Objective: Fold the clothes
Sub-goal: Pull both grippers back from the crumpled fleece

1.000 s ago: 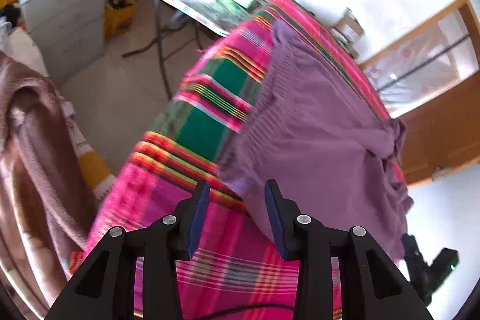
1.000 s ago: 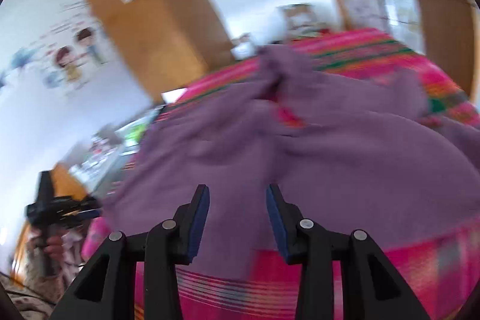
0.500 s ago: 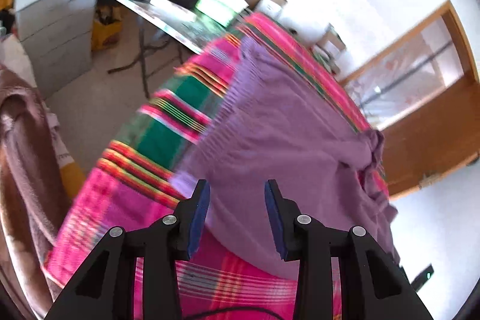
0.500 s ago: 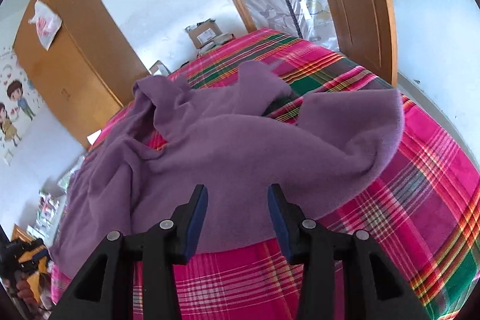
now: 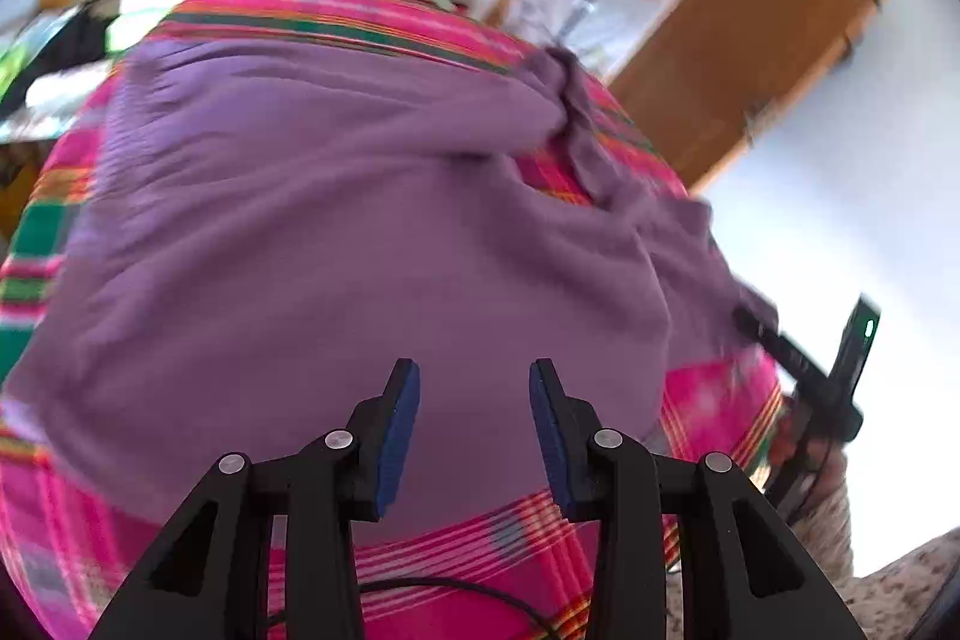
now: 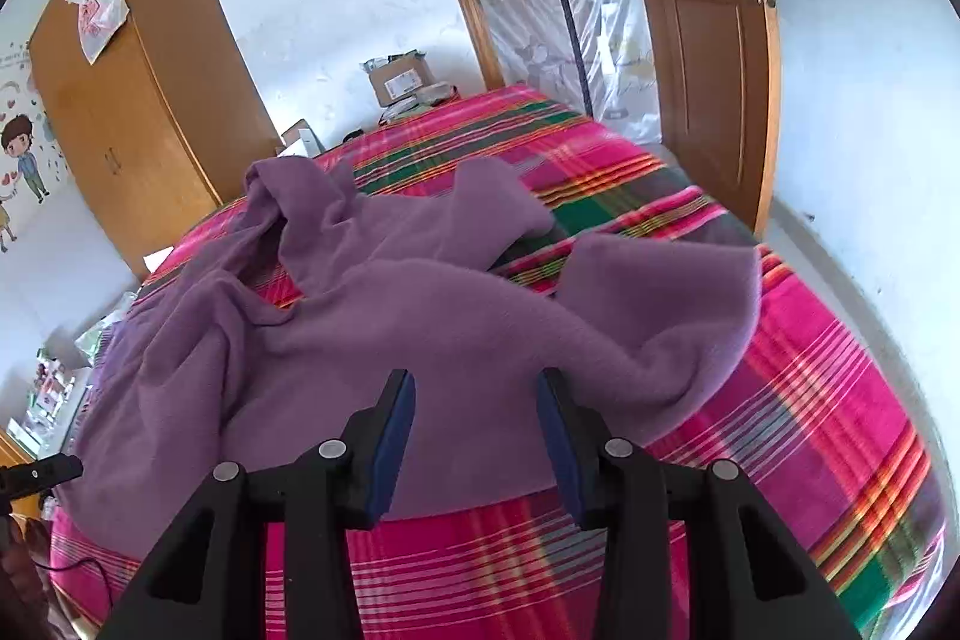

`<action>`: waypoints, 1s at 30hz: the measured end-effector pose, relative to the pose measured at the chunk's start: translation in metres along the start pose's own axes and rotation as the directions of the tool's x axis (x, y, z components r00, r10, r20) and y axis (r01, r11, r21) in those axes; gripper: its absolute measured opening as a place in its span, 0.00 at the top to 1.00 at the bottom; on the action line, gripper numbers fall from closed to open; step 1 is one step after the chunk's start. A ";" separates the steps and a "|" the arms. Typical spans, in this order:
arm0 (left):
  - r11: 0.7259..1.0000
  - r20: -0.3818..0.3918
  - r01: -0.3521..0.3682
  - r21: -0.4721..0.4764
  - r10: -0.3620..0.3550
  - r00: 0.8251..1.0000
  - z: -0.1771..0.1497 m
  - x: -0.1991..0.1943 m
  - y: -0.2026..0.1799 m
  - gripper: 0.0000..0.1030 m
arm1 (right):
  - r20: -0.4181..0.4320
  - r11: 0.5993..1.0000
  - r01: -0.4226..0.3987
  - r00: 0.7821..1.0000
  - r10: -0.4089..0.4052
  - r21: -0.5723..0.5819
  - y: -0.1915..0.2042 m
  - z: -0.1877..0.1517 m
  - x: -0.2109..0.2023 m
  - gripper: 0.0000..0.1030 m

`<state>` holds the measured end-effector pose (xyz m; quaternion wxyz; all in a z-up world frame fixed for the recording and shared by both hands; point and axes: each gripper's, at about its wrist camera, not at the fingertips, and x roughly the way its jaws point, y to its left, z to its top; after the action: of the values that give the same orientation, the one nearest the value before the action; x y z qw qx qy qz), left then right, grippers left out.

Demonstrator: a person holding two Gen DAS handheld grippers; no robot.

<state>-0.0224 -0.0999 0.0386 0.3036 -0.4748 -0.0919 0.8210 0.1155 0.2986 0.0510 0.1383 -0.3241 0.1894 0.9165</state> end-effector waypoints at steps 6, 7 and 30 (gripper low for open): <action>0.996 -0.069 0.011 0.087 -0.005 0.998 0.009 0.035 -0.028 0.62 | 0.009 0.994 0.068 0.998 -0.068 -0.080 -0.006 0.002 0.002 0.54; 0.993 -0.071 0.002 0.115 0.006 0.997 0.007 0.039 -0.034 0.62 | 0.009 0.995 0.066 0.998 -0.066 -0.069 -0.010 0.002 0.002 0.54; 0.970 -0.066 -0.028 0.240 0.045 0.997 0.013 0.066 -0.083 0.62 | -0.058 0.951 0.058 0.995 -0.079 -0.302 0.002 0.023 0.038 0.49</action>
<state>-0.0233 0.0070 0.0343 0.3466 -0.4650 0.0271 0.8142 0.0734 0.3122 0.0435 0.1125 -0.3794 0.0412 0.9175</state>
